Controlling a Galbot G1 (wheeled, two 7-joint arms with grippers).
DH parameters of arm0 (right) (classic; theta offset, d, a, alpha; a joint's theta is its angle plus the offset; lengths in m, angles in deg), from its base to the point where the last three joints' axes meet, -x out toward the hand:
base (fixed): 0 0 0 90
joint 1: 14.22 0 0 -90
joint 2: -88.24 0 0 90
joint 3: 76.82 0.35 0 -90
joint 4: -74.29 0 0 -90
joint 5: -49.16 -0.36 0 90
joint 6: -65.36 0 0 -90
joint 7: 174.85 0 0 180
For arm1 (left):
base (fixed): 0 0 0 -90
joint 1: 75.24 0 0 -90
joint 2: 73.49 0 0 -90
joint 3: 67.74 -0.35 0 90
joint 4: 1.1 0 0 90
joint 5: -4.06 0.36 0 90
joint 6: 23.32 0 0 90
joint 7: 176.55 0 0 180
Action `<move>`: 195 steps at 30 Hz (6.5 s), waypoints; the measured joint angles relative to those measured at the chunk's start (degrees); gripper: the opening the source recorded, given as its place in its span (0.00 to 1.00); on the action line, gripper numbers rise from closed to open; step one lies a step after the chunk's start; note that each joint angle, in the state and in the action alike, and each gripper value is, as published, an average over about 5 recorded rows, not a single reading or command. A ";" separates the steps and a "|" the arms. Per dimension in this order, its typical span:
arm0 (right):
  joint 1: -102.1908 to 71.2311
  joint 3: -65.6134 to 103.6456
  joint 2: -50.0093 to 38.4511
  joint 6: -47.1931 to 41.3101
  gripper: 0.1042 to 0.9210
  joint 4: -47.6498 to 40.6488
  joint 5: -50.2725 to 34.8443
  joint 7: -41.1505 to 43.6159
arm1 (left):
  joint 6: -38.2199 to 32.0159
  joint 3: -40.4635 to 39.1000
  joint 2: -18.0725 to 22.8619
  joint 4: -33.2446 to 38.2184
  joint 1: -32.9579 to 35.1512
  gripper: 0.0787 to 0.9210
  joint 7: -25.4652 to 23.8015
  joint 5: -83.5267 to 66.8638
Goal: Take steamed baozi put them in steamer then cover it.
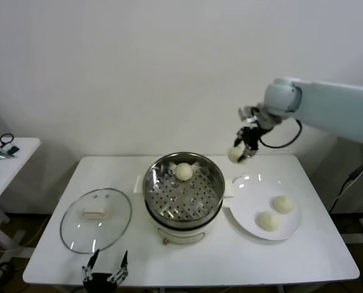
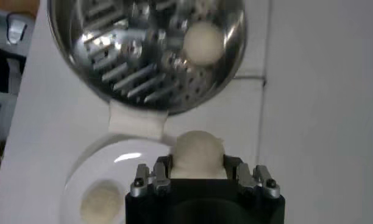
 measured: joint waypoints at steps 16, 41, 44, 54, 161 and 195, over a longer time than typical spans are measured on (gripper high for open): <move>-6.67 4.37 15.68 -11.96 0.59 4.34 -8.03 -13.82 | -0.37 0.16 -0.07 1.85 0.92 0.88 0.11 -0.04; -19.54 5.41 23.85 -15.91 0.79 -4.28 -3.71 -18.92 | -0.27 0.75 0.57 2.07 0.58 0.88 0.30 -0.48; -19.31 5.63 23.55 -15.38 0.86 -4.14 -3.61 -18.38 | -0.26 0.69 0.58 2.06 0.56 0.88 0.32 -0.47; -10.46 2.07 16.07 -10.29 0.88 0.93 -5.47 -11.70 | 0.02 0.46 0.43 2.60 0.89 0.88 0.31 -0.19; -5.64 4.91 13.64 21.79 0.68 14.59 37.27 4.89 | 0.56 1.44 0.56 4.61 1.55 0.88 1.67 -0.41; -12.92 6.56 12.61 22.75 0.88 13.47 43.73 4.53 | 0.85 1.50 2.06 4.63 1.65 0.88 1.92 0.23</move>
